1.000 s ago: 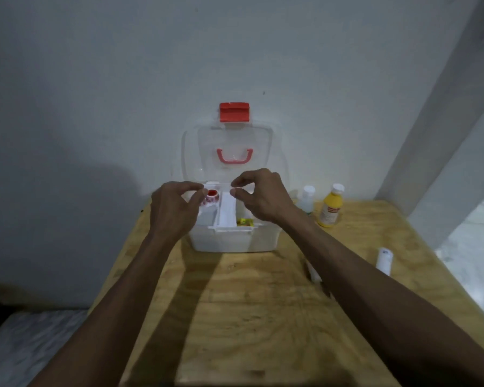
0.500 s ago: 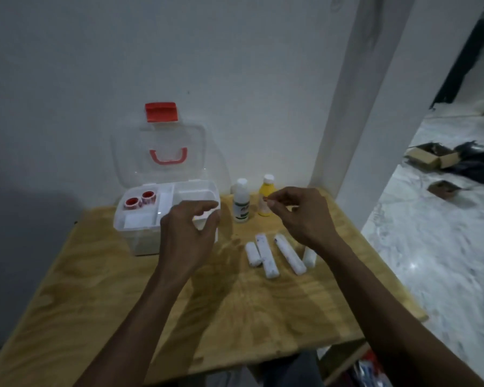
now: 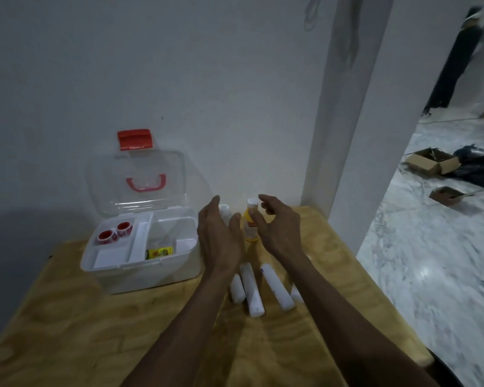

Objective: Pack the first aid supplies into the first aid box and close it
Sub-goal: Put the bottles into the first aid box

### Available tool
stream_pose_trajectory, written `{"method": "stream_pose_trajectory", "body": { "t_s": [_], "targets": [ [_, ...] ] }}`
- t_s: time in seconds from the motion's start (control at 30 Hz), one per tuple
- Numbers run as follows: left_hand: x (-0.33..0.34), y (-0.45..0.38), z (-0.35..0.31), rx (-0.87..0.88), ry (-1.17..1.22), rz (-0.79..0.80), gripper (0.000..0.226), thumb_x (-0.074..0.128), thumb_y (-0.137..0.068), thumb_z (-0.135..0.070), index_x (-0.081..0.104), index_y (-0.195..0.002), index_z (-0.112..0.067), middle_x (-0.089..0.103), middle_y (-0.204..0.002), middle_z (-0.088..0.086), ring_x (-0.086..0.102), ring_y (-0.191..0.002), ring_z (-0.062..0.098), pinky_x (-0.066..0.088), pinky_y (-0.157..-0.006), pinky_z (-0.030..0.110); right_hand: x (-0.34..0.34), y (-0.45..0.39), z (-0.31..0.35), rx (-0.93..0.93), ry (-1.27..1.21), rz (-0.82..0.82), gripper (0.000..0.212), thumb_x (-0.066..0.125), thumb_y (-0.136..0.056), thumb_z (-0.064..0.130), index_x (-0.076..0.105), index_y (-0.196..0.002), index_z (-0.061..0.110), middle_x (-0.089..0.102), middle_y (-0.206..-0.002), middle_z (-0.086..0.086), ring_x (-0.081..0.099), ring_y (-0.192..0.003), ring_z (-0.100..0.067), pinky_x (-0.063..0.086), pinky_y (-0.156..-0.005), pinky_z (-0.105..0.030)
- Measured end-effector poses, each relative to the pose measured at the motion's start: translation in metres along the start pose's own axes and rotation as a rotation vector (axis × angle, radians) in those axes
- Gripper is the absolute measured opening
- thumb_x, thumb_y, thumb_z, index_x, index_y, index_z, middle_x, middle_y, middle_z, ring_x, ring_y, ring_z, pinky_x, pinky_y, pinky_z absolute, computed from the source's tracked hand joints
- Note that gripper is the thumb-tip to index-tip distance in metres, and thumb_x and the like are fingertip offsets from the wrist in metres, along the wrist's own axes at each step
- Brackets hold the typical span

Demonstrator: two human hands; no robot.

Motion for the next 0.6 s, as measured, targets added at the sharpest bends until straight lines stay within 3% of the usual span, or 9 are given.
{"method": "stream_pose_trajectory", "body": {
  "t_s": [0.17,0.37,0.6],
  "targets": [
    [0.014,-0.006,0.013,-0.053,-0.01,-0.046,0.044,0.057,-0.094,-0.018,0.049,-0.136,-0.013,0.053,-0.136,0.009,0.048,-0.126,0.025,0.034,-0.103,0.028,0.021,-0.01,-0.018,0.042,-0.033,0.003,0.038,0.07,-0.085,0.037,0.067,-0.121,0.024,0.073,-0.108,0.002,0.065,-0.1,-0.016,0.053,-0.087,-0.041],
    [0.014,-0.008,0.016,0.016,-0.001,-0.149,0.03,0.057,-0.092,-0.01,0.061,-0.122,-0.009,0.064,-0.121,0.011,0.057,-0.113,0.024,0.033,-0.094,0.018,0.027,-0.015,-0.025,0.005,-0.003,-0.022,0.03,0.069,-0.086,0.039,0.068,-0.115,0.027,0.072,-0.101,0.006,0.063,-0.095,-0.017,0.05,-0.08,-0.034],
    [0.012,-0.008,0.016,0.091,0.014,-0.21,0.026,0.061,-0.091,-0.01,0.066,-0.117,-0.01,0.068,-0.113,0.009,0.062,-0.105,0.021,0.04,-0.089,0.02,0.025,-0.018,-0.023,-0.045,-0.047,-0.042,0.025,0.072,-0.086,0.032,0.072,-0.108,0.021,0.074,-0.095,0.003,0.066,-0.09,-0.016,0.051,-0.077,-0.034]
  ]
}}
Point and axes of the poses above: each hand's wrist, its own y-axis away from the middle knuckle, its own x-axis out of the palm, z = x × y, the point moved 10 cm from there along -y, towards the middle knuckle
